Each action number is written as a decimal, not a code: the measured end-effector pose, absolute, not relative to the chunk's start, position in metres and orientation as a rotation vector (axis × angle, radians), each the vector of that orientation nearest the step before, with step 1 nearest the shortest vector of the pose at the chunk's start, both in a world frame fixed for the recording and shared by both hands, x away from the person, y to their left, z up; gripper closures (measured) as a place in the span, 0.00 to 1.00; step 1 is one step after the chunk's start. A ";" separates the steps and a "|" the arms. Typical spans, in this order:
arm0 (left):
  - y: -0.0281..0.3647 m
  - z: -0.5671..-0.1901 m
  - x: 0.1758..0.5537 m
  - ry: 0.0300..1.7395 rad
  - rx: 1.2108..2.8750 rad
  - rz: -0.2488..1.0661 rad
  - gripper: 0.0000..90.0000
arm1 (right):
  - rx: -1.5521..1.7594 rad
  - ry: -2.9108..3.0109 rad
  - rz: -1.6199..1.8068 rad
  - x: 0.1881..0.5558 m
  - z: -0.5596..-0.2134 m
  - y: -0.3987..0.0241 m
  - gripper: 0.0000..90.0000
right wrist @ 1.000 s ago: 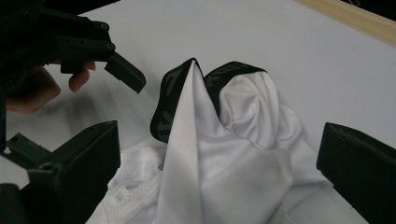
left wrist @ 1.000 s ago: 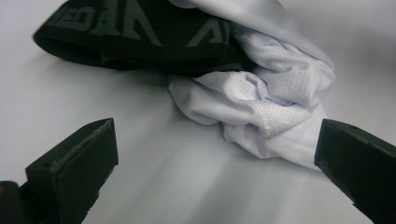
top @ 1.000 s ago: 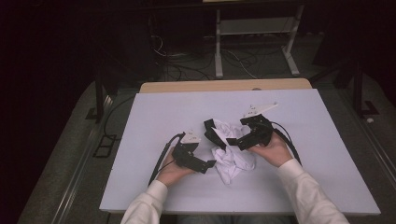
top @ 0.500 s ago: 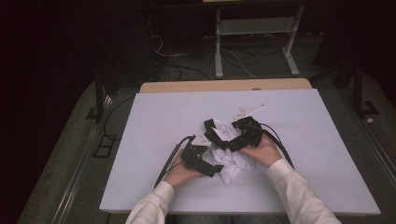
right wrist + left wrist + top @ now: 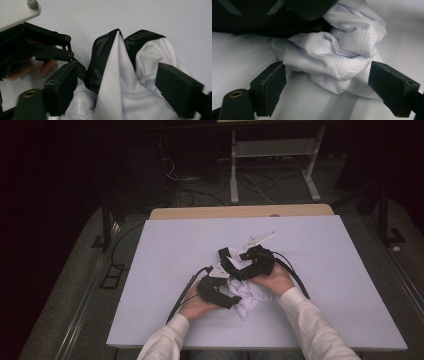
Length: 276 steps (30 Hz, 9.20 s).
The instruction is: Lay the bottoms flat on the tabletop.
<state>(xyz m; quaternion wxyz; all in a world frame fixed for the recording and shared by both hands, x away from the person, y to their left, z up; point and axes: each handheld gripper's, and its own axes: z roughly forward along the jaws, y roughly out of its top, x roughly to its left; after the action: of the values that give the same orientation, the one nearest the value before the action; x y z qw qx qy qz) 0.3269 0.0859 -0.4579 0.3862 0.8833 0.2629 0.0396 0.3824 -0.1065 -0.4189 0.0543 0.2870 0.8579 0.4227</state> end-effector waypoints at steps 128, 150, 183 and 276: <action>0.066 -0.451 0.455 0.816 2.168 0.051 0.80 | 1.836 2.120 1.253 0.350 -0.447 -0.315 0.94; 0.099 -0.431 0.457 0.913 2.246 0.099 0.94 | 1.878 2.101 1.277 0.344 -0.441 -0.330 0.60; 0.127 -0.442 0.451 0.980 2.204 0.105 0.94 | 1.896 2.103 1.242 0.407 -0.464 -0.308 0.58; 0.126 -0.399 0.461 0.951 2.011 0.144 0.04 | 1.615 2.189 1.354 0.450 -0.424 -0.249 0.27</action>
<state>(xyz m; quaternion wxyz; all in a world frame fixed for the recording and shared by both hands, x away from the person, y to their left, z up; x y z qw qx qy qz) 0.4612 0.1260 -0.3987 0.4404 0.8100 0.3828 0.0581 0.4496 -0.2490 -0.4242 0.0514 0.5307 0.7195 0.4451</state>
